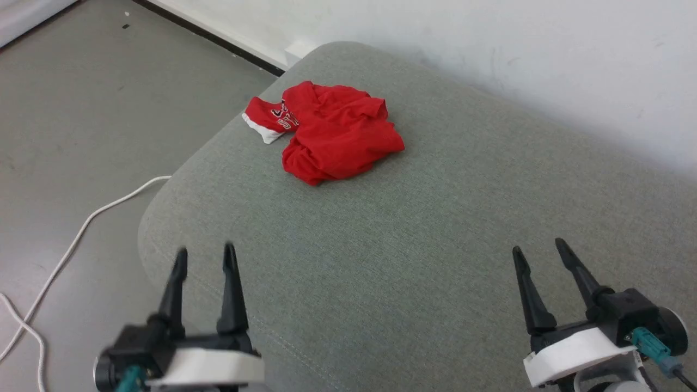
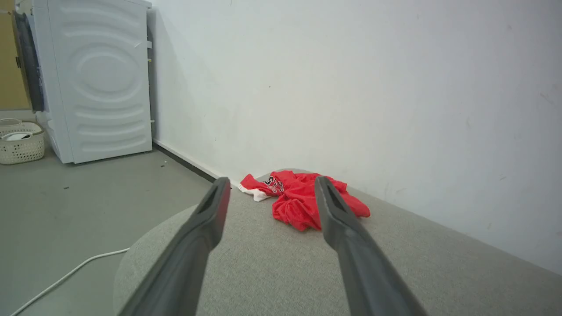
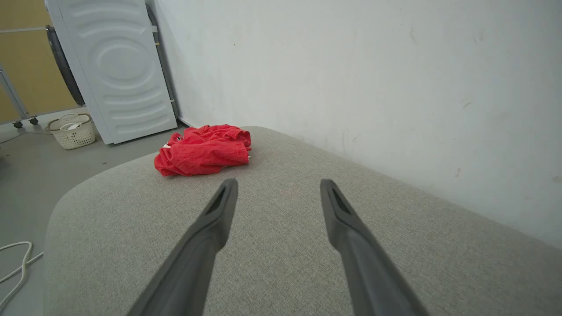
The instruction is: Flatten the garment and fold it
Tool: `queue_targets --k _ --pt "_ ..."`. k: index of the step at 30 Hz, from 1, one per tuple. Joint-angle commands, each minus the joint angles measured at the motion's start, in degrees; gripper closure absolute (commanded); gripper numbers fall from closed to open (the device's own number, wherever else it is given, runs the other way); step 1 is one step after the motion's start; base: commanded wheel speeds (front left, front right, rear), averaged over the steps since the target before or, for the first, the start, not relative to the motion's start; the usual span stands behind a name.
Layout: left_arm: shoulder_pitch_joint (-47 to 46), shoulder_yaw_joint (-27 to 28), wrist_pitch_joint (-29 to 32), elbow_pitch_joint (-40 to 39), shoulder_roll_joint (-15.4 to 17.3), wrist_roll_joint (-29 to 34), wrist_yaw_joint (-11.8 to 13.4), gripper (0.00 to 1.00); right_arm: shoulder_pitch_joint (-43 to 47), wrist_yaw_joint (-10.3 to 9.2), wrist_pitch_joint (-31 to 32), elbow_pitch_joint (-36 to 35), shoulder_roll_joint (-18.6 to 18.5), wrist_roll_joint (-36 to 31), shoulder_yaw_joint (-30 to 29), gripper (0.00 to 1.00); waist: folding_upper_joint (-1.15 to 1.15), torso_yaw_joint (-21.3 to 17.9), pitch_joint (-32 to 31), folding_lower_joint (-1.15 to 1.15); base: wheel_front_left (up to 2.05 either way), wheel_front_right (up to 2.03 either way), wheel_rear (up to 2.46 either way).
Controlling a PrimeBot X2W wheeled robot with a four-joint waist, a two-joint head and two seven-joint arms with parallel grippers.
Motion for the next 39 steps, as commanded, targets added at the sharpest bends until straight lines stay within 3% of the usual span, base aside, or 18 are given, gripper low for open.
queue_targets --k 1,7,12,15,24,29,39 --pt "-2.03 0.11 0.12 -1.19 0.12 -0.28 -0.59 0.00 0.20 -0.12 0.27 -0.60 0.14 -0.46 -0.30 0.00 -0.01 -0.48 0.74 0.00 0.00 0.00 0.00" --pt "-14.45 2.37 7.09 -8.74 4.02 -1.52 -2.25 0.00 -0.32 -0.12 2.88 -5.48 0.14 -2.48 -2.31 0.00 -0.01 -2.43 4.00 0.00 0.00 0.00 0.00" --pt "-28.03 4.12 14.50 -8.89 8.74 -1.31 -3.58 0.00 -1.37 -0.12 6.03 -10.95 -0.97 -4.03 -2.20 0.00 -0.01 -5.09 8.77 0.00 0.00 0.00 0.00" --pt "-36.08 4.17 19.33 -5.76 11.84 -1.16 -5.20 0.00 -2.30 -0.12 7.88 -14.36 -2.84 -3.98 -1.84 0.00 -0.01 -6.71 12.36 0.00 0.00 0.00 0.00" --pt "-52.66 4.78 28.95 9.90 16.76 -5.20 -9.55 0.00 -5.24 -0.12 11.96 -23.01 -7.36 -2.40 -0.49 0.00 -0.01 -11.54 21.27 0.00 0.00 0.00 0.00" --pt "-55.62 3.50 33.11 18.22 17.78 -6.69 -11.09 0.00 -7.49 -0.12 13.09 -25.70 -8.87 -1.78 0.13 0.00 -0.01 -14.00 24.96 0.00 0.00 0.00 0.00" --pt "-55.59 0.59 42.18 28.73 18.19 -8.08 -11.69 0.00 -8.31 -0.12 13.81 -26.57 -10.67 -0.53 -0.97 0.00 -0.01 -16.65 30.32 0.00 0.00 0.00 0.00"
